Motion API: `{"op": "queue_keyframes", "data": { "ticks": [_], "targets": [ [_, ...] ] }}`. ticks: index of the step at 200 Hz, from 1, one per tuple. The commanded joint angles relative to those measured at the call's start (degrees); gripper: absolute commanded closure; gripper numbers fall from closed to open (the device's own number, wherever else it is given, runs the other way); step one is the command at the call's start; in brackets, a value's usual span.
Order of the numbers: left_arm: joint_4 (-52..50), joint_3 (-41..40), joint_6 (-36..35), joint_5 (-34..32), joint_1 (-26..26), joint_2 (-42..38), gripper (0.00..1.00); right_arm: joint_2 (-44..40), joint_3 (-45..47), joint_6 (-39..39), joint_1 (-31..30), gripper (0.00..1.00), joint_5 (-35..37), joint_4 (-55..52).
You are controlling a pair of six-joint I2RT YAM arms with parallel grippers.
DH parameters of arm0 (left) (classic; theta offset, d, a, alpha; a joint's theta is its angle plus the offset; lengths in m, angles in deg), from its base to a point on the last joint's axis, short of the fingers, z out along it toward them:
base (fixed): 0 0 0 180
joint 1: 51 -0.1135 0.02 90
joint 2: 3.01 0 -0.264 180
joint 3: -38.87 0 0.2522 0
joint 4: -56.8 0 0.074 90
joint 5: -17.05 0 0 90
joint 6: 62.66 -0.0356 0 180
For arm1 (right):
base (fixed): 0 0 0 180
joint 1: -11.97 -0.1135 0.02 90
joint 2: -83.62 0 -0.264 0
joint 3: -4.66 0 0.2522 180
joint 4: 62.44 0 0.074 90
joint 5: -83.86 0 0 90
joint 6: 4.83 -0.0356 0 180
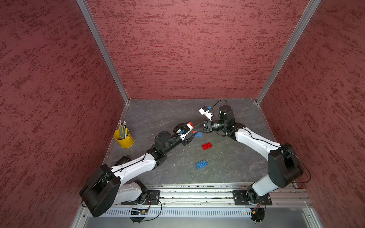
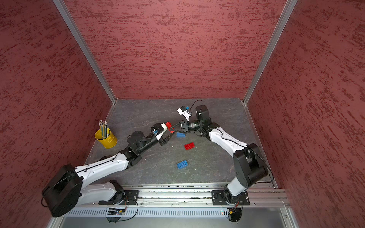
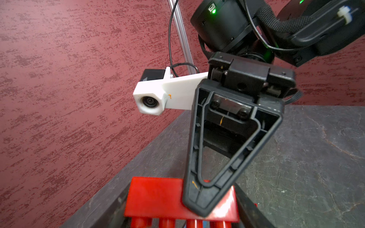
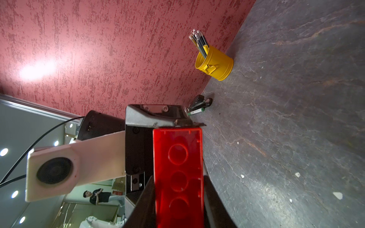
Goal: Assemble a rectangle with lego
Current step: Place the lego brick at the center of the board.
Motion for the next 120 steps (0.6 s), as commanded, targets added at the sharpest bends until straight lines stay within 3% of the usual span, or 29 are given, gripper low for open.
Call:
{"op": "queue_keyframes", "data": {
  "ticks": [1,41,77,120],
  "targets": [
    [-0.67,0.18,-0.13,-0.05,0.26,-0.67,0.38,0.81,-0.31,-0.31,-0.30,0.72,0.43,1.56],
    [-3.40,0.22,-0.34,-0.38,0.35,-1.42,0.42,1.40,-0.82,-0.18,-0.36,0.56,2.01,2.55],
    [-11.78,0.25,0.98,0.18,0.46,-3.31,0.47,0.82,-2.66,0.38,1.02,0.45,6.56,2.18],
    [-36.93,4.75,0.82,-1.88,3.62,-5.57,0.47,0.23,-6.33,3.19,5.99,0.42,18.15,-4.58]
  ]
}}
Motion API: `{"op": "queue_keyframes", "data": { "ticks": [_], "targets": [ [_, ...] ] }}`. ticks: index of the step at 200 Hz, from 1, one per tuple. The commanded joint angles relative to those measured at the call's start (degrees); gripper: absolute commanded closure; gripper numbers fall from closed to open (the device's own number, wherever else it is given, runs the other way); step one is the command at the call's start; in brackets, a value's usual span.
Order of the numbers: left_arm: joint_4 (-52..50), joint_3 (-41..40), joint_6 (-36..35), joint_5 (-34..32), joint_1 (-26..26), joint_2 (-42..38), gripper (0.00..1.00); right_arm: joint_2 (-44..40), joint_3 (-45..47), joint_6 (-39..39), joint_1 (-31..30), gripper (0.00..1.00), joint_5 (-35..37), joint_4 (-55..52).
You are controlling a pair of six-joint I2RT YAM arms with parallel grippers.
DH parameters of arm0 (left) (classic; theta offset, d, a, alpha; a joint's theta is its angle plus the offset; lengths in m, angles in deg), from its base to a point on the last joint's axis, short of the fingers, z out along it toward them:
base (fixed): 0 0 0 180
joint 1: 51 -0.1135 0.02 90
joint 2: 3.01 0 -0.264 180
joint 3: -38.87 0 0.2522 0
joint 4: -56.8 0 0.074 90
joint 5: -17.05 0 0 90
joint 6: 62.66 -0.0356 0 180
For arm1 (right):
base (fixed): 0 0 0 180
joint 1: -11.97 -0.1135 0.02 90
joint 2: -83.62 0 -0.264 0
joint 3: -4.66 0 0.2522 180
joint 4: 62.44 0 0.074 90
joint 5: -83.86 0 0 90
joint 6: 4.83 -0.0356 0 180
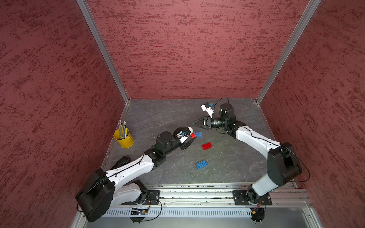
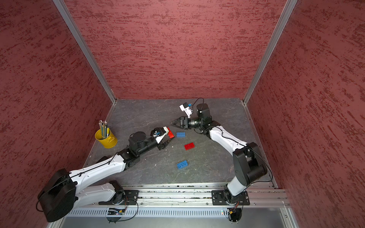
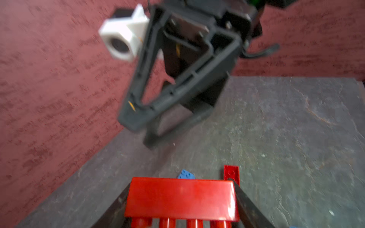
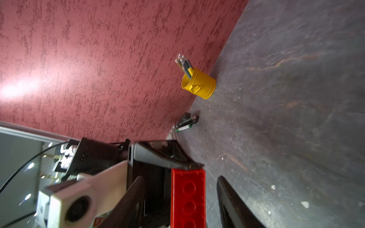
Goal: Assemble a rectangle with lego
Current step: Place the lego brick at the center of the board.
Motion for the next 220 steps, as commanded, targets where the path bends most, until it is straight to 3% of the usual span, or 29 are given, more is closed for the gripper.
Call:
{"op": "queue_keyframes", "data": {
  "ticks": [1,48,69,152,220],
  "targets": [
    [-18.71,4.38,0.37,-1.19,1.86,-1.32,0.47,-0.69,-3.87,3.32,2.97,0.42,10.61,-5.24],
    [-48.11,14.52,-0.77,-7.99,6.18,0.24,0.43,2.34,-10.57,11.28,3.73,0.44,40.78,-22.91],
    [-55.72,18.79,-1.45,-11.33,6.91,4.32,0.42,3.61,-10.72,12.06,3.78,0.44,48.13,-26.03],
    [-59.72,28.70,-4.69,-14.26,7.00,23.58,0.38,1.02,-4.55,13.15,3.75,0.44,51.88,-26.05],
    [-60.26,32.60,-5.06,-15.13,5.86,32.29,0.34,0.71,-3.81,13.69,3.81,0.44,51.93,-25.83]
  ]
}}
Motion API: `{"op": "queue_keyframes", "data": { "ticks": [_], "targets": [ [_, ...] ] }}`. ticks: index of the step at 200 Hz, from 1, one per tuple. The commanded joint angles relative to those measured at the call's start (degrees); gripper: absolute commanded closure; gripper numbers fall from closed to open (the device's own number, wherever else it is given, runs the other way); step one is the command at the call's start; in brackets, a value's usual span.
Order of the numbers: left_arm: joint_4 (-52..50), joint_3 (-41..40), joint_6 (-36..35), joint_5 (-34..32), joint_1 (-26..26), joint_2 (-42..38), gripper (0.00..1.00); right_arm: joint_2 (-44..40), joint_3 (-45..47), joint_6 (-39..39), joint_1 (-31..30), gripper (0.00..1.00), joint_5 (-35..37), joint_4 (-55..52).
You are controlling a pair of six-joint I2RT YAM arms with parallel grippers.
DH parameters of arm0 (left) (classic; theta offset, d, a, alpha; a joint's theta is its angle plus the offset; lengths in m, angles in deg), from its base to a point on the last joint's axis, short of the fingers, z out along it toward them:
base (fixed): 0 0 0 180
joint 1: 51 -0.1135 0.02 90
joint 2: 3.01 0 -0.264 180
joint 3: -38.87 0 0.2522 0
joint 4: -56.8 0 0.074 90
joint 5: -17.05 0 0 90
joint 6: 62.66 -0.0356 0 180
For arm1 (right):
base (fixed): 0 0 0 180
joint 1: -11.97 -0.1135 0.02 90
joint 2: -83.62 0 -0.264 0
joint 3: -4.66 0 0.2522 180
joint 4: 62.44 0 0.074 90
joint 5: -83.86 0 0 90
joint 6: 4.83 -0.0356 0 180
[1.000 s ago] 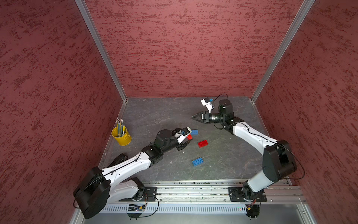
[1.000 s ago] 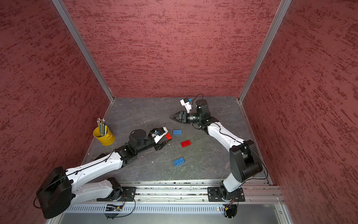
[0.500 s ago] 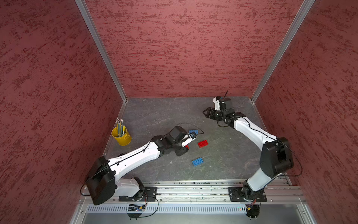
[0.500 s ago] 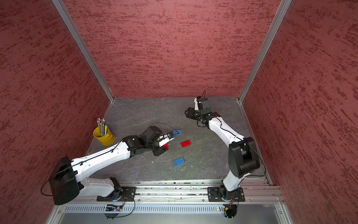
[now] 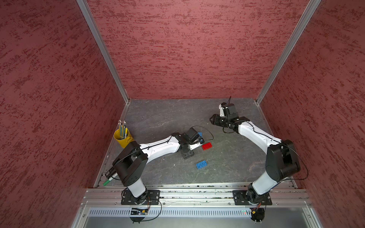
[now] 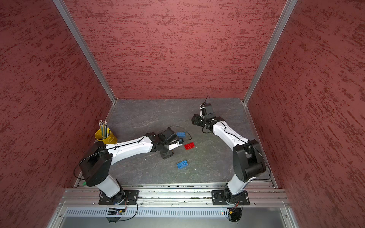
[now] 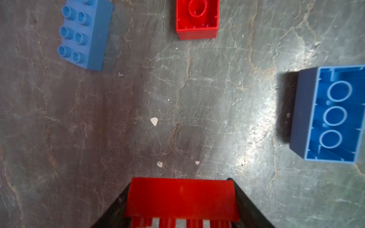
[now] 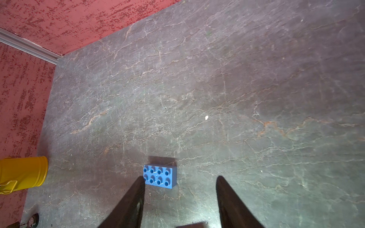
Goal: Assemble a rectangle with lego
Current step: Place the lego brick at the center of the board.
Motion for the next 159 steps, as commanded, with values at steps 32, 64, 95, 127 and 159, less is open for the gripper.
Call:
{"op": "queue_keyframes", "data": {
  "ticks": [32,64,95,127,159],
  "targets": [
    [0.62,2.42,-0.83,0.50,-1.05,3.50,0.28,-2.11,1.16,1.17,-0.26,0.43,1.55,0.15],
    [1.40,3.11,-0.84,1.52,-1.39,4.69,0.23,-2.45,1.71,1.04,-0.20,0.42,1.79,0.15],
    [2.97,3.53,0.60,2.09,-1.79,4.10,0.20,-3.00,2.03,0.65,-0.27,0.42,2.16,-0.04],
    [10.15,0.74,6.36,3.52,-4.94,-3.53,0.15,-3.38,1.97,-0.68,-0.26,0.42,1.74,-0.57],
    [19.06,-5.03,14.31,6.39,-11.73,-16.46,0.02,-3.21,1.97,-2.10,-0.33,0.42,0.97,-1.36]
  ]
}}
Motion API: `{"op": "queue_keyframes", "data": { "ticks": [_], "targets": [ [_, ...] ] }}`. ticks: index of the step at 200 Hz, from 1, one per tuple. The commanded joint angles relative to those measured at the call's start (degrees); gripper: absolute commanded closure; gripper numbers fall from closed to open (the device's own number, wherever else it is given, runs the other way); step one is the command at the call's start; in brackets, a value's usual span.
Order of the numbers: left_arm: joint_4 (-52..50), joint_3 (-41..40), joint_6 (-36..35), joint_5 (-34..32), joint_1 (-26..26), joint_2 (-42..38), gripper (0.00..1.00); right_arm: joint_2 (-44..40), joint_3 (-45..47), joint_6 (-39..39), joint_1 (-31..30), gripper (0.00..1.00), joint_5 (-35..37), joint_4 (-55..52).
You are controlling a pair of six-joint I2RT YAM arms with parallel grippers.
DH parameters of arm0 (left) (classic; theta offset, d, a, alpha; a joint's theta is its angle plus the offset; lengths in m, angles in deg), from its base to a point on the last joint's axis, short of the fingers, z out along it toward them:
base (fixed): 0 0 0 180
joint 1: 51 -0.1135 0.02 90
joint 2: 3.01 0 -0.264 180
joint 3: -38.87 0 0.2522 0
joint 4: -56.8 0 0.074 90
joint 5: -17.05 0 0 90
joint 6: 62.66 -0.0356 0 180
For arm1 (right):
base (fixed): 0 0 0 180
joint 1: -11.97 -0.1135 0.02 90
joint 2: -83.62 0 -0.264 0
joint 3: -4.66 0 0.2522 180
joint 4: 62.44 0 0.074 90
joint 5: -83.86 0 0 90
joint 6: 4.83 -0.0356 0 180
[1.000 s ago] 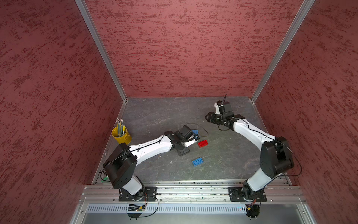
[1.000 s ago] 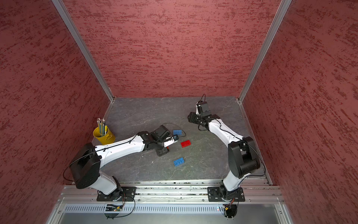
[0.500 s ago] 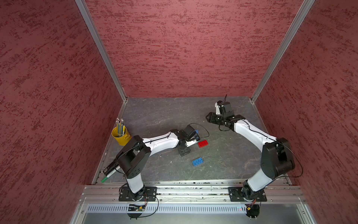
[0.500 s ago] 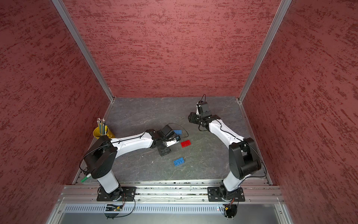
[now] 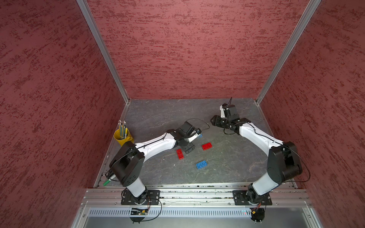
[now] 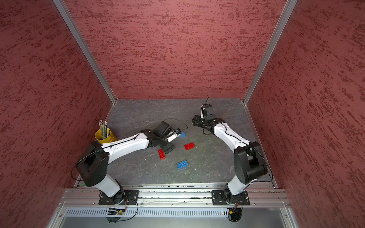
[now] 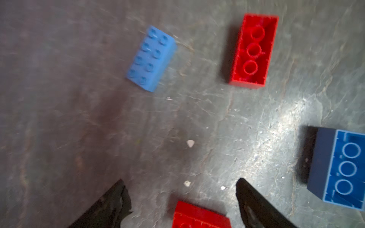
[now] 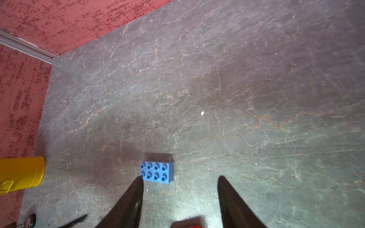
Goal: Assemble a rectangle with lego
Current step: Place the lego brick at the center of the board, then move the lego brick at the center of the board.
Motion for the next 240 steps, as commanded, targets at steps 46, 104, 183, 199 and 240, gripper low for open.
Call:
{"op": "queue_keyframes", "data": {
  "ticks": [46,104,183,199,240],
  "targets": [
    [12.67,-9.17,20.67,7.94,-15.60,-22.45,0.00,0.88,-0.04,-6.29,-3.21,0.44,-0.37,-2.17],
    [3.72,-7.66,43.52,16.10,-33.43,-17.50,0.00,5.85,-2.71,-27.38,-12.64,0.45,6.70,-7.36],
    [10.70,-15.18,48.07,15.50,-34.85,-22.35,0.00,14.26,-10.74,-45.58,-17.74,0.42,9.53,-13.14],
    [10.24,-14.89,47.34,14.47,-33.33,-23.19,0.00,16.70,-13.59,-47.45,-18.17,0.42,9.92,-14.41],
    [9.67,-15.24,46.14,12.25,-30.62,-25.61,0.00,21.34,-17.78,-51.83,-18.28,0.42,9.79,-16.66]
  ]
}}
